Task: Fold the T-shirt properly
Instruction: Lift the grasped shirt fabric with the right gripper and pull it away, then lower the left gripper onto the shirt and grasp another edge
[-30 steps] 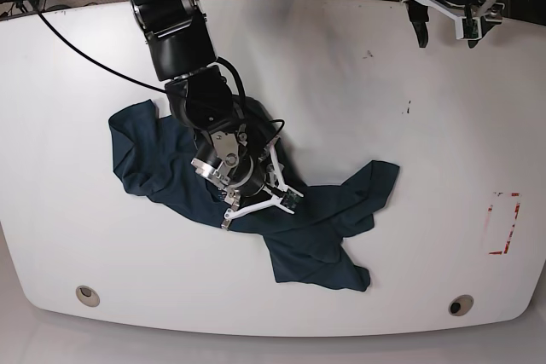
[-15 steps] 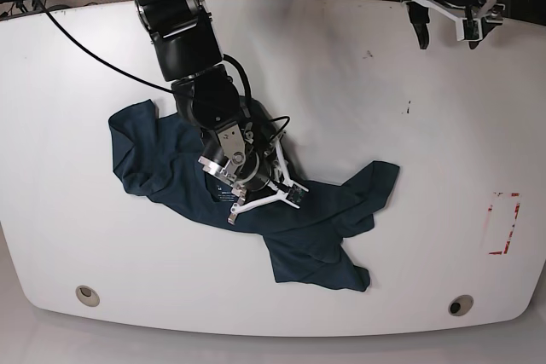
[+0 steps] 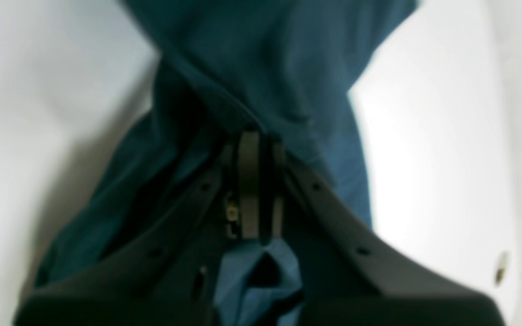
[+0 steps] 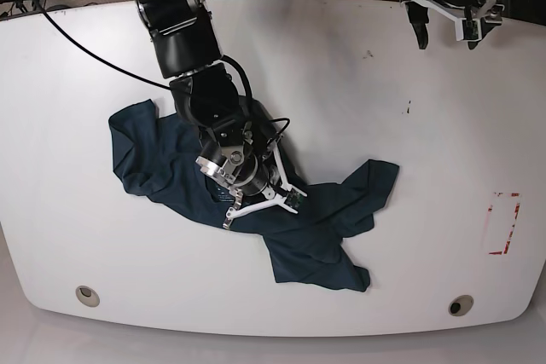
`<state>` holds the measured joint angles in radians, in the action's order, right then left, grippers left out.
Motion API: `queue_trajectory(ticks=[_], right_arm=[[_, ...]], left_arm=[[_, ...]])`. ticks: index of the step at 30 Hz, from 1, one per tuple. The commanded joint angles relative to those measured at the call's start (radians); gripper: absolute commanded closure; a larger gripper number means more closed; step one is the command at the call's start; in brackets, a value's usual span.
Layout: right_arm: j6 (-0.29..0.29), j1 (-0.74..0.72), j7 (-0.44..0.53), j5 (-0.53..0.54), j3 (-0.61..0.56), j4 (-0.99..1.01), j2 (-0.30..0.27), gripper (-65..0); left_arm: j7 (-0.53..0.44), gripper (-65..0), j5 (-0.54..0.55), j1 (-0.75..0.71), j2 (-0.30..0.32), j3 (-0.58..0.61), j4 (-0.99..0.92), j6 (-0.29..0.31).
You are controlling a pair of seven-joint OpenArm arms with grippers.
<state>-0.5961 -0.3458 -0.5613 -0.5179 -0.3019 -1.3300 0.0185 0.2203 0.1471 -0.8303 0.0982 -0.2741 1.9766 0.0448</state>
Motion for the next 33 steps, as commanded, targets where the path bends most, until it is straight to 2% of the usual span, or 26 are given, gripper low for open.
queue_trajectory(ticks=[1, 6, 11, 15, 23, 30, 33], right_arm=[[0.006, -0.016, 0.004, 0.005, 0.002, -0.084, 0.005, 0.0], [0.006, -0.003, -0.053, 0.005, 0.004, -0.201, 0.001, 0.0], [0.006, -0.009, -0.092, 0.005, 0.005, -0.288, -0.004, 0.0], [0.006, -0.020, -0.122, 0.000, 0.007, -0.394, -0.019, 0.0], [-0.002, -0.071, -0.158, -0.069, 0.007, -0.556, -0.042, 0.0], [-0.003, -0.123, -0.159, -0.167, 0.007, -0.681, -0.044, 0.0], [-0.003, -0.166, -0.156, -0.215, 0.004, -0.690, -0.044, 0.0]], left_arm=[[-0.023, -55.0, -0.004, 0.001, 0.007, -0.003, 0.014, -0.001], [-0.022, -55.4, -0.005, 0.032, 0.015, 0.060, 0.016, -0.001], [-0.020, -55.4, -0.005, 0.081, 0.062, 0.163, 0.016, -0.001], [0.074, -55.0, -0.004, 0.156, 0.079, 0.246, 0.016, -0.003], [0.275, -54.9, 0.003, 0.343, 0.074, 0.293, 0.017, -0.001], [0.337, -55.1, 0.003, 0.440, 0.077, 0.342, 0.016, 0.005], [0.337, -55.1, -0.004, 0.489, 0.079, 0.367, 0.014, 0.056]])
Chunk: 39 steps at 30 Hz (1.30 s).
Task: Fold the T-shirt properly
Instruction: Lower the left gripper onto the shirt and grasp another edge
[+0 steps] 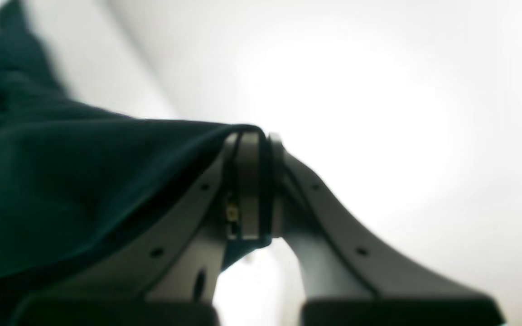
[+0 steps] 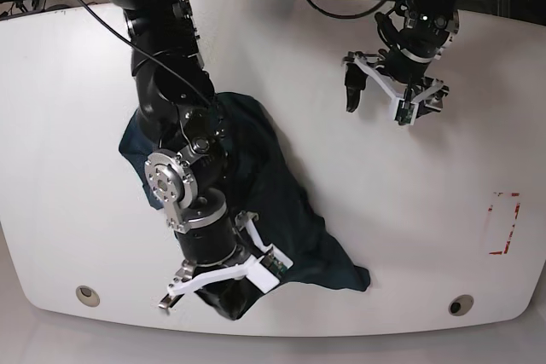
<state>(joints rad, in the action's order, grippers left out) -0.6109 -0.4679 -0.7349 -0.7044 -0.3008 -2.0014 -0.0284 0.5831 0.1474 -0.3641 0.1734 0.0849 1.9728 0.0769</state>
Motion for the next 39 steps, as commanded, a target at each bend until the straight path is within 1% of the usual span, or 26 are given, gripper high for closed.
queue_trajectory(ticks=[1, 2, 5, 7, 9, 13, 17, 20, 23, 26, 30, 32, 35, 39], right_arm=[[0.012, -0.061, 0.018, -0.041, 0.001, -0.023, 0.003, 0.0], [0.012, -0.079, 0.018, -0.053, 0.001, -0.031, 0.003, 0.0], [0.009, -0.136, 0.018, -0.080, 0.001, -0.037, 0.003, 0.0], [-0.014, -0.177, 0.018, -0.110, 0.001, -0.037, 0.003, 0.0], [-0.050, -0.222, 0.018, -0.145, 0.001, -0.037, 0.005, 0.0], [-0.073, -0.294, 0.018, -0.168, 0.001, -0.034, 0.006, 0.0], [-0.073, -0.334, 0.018, -0.172, -0.001, -0.034, 0.006, 0.0], [-0.073, -0.345, 0.018, -0.172, -0.001, -0.032, 0.006, 0.0], [-0.073, -0.346, 0.018, -0.172, -0.001, -0.032, 0.006, 0.0], [-0.073, -0.345, 0.018, -0.174, -0.001, -0.032, 0.006, 0.0], [-0.073, -0.340, 0.018, -0.177, -0.001, -0.031, 0.006, 0.0], [-0.073, -0.338, 0.016, -0.177, -0.001, -0.031, 0.006, 0.0], [-0.073, -0.332, 0.016, -0.179, 0.001, -0.031, 0.006, 0.0], [-0.073, -0.328, 0.016, -0.179, 0.002, -0.031, 0.006, 0.0]], left_arm=[[-0.025, -55.1, -0.004, 0.038, 0.004, 0.014, 0.018, 0.042], [-0.025, -55.1, -0.004, 0.050, 0.002, 0.020, 0.018, 0.054], [-0.025, -55.0, -0.004, 0.081, -0.001, 0.023, 0.016, 0.057], [-0.025, -55.0, -0.004, 0.109, -0.001, 0.023, 0.015, 0.057], [-0.025, -55.0, -0.004, 0.133, -0.002, 0.023, 0.010, 0.057], [-0.025, -55.1, -0.002, 0.204, -0.007, 0.023, -0.034, 0.057], [-0.025, -55.3, -0.001, 0.290, -0.051, 0.040, -0.145, 0.057], [-0.025, -55.3, 0.001, 0.362, -0.079, 0.079, -0.240, 0.057], [-0.027, -55.3, 0.002, 0.426, -0.125, 0.118, -0.341, 0.057], [-0.031, -55.3, -0.001, 0.486, -0.183, 0.129, -0.453, 0.057], [-0.038, -55.0, 0.001, 0.557, -0.240, 0.128, -0.610, 0.057], [-0.068, -55.0, 0.001, 0.586, -0.265, 0.129, -0.677, 0.057], [-0.140, -55.0, -0.001, 0.615, -0.292, 0.132, -0.777, 0.057], [-0.194, -54.7, -0.002, 0.655, -0.323, 0.132, -0.903, 0.057]])
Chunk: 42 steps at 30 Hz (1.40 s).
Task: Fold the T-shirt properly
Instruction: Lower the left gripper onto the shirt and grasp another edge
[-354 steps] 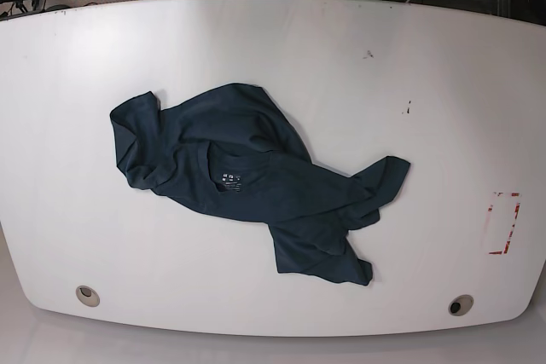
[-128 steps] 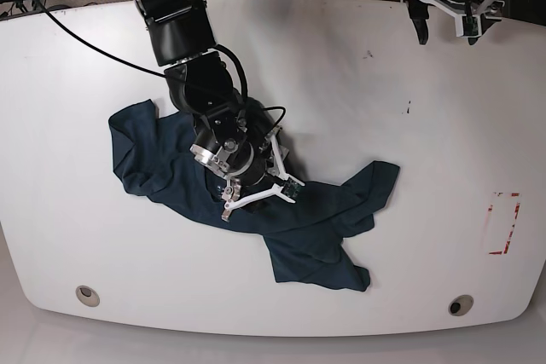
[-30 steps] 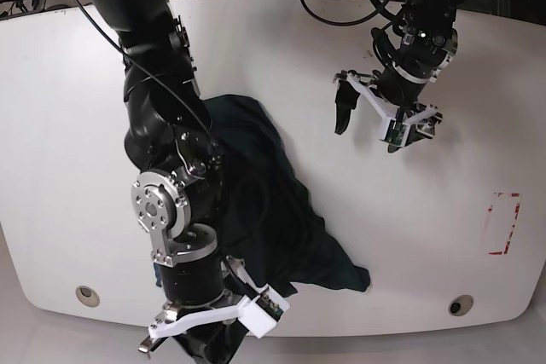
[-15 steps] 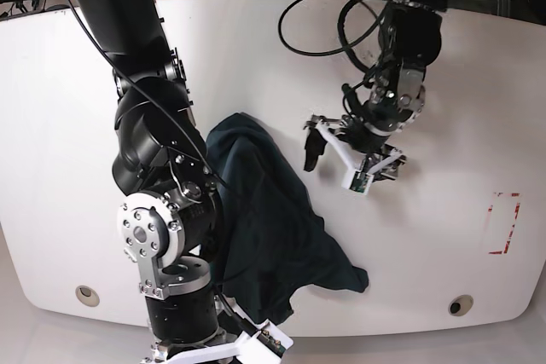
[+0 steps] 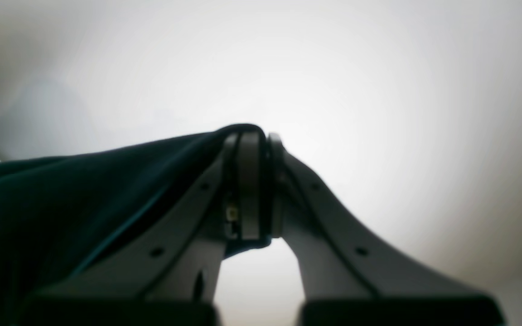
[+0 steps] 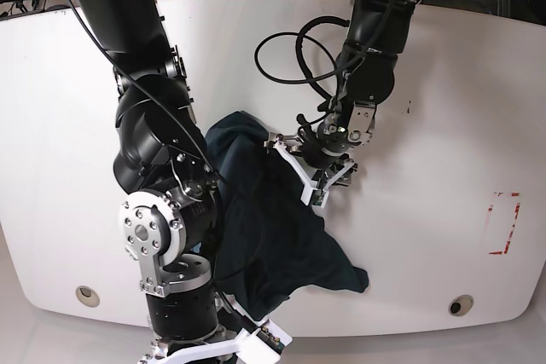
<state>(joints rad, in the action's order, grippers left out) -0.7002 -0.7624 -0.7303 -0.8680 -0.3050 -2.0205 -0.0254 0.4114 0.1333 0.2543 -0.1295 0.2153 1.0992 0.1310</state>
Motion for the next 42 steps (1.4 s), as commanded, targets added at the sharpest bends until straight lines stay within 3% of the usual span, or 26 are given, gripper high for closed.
queue_trajectory(ticks=[1, 5, 12, 14, 18, 29, 36, 42], right_arm=[[0.017, -0.033, 0.011, -0.015, 0.008, -0.012, 0.003, 0.0], [0.017, -0.033, 0.010, -0.015, 0.010, -0.012, 0.000, 0.0], [0.017, -0.030, 0.010, -0.006, 0.080, -0.009, -0.011, 0.0], [0.017, -0.030, 0.010, -0.006, 0.108, 0.002, -0.012, 0.0], [0.017, -0.030, 0.013, 0.000, 0.146, 0.010, -0.012, 0.0], [0.020, 0.044, 0.008, 0.011, 0.234, 0.004, -0.032, 0.0], [0.026, 0.166, 0.008, 0.017, 0.324, 0.010, -0.032, 0.0], [0.026, 0.284, 0.008, 0.042, 0.407, 0.027, -0.031, 0.0]], left_arm=[[-0.030, -54.7, 0.012, 0.046, -0.026, 0.002, -0.054, 0.003], [-0.042, -50.7, 0.016, 0.069, -0.028, 0.002, -0.120, 0.002], [-0.050, -6.7, 0.016, 0.063, -0.026, -0.003, -0.135, 0.002], [-0.029, -0.1, 0.016, 0.061, -0.023, -0.004, -0.129, 0.002], [0.054, -0.1, 0.019, 0.032, 0.037, -0.032, -0.014, 0.002], [0.294, -0.4, 0.018, -0.223, 0.170, -0.055, 0.577, 0.003], [0.383, -0.4, 0.018, -0.379, 0.264, -0.055, 0.827, 0.003], [0.395, -0.4, 0.018, -0.517, 0.334, -0.058, 0.905, 0.003]])
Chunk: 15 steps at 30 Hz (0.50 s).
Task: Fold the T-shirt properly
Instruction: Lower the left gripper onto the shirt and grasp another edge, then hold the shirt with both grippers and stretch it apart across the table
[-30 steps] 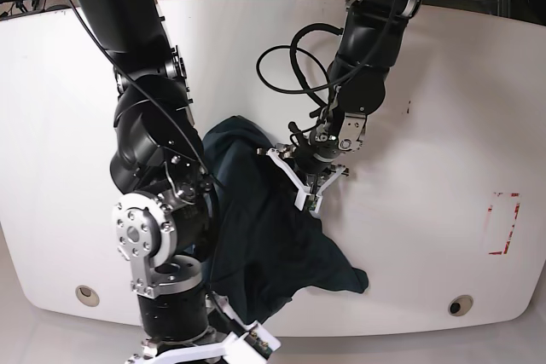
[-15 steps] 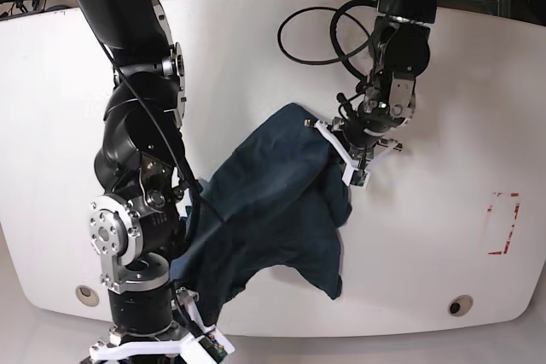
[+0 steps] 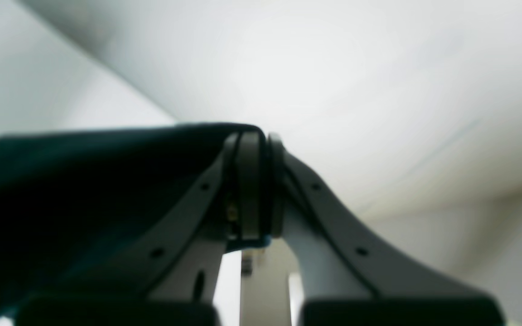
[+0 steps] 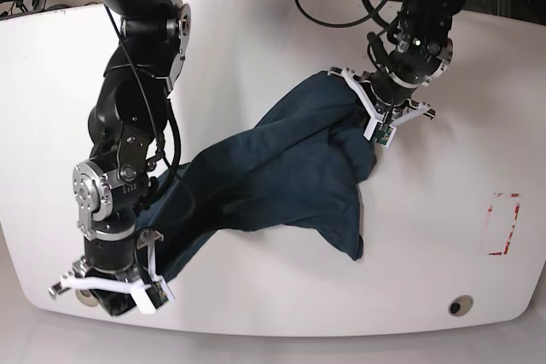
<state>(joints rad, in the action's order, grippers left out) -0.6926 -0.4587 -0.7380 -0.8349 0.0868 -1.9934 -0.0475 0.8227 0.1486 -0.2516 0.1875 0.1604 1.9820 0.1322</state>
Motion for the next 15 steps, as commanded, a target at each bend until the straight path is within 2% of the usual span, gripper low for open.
queue_trajectory(ticks=[1, 10, 15], right_arm=[[0.018, -0.005, 0.016, 0.033, 0.028, 0.010, -0.009, 0.0], [0.018, 0.057, 0.016, 0.173, 0.164, 0.121, -0.012, 0.0], [0.020, 0.048, 0.022, 0.236, 0.175, 0.266, -0.016, 0.0]], left_arm=[[-0.016, -0.4, 0.003, -0.025, 0.028, -0.012, 0.023, 0.002], [-0.016, -0.1, 0.004, -0.136, 0.034, -0.149, 0.026, 0.005], [-0.016, -0.1, 0.004, -0.148, 0.039, -0.161, 0.026, 0.005]])
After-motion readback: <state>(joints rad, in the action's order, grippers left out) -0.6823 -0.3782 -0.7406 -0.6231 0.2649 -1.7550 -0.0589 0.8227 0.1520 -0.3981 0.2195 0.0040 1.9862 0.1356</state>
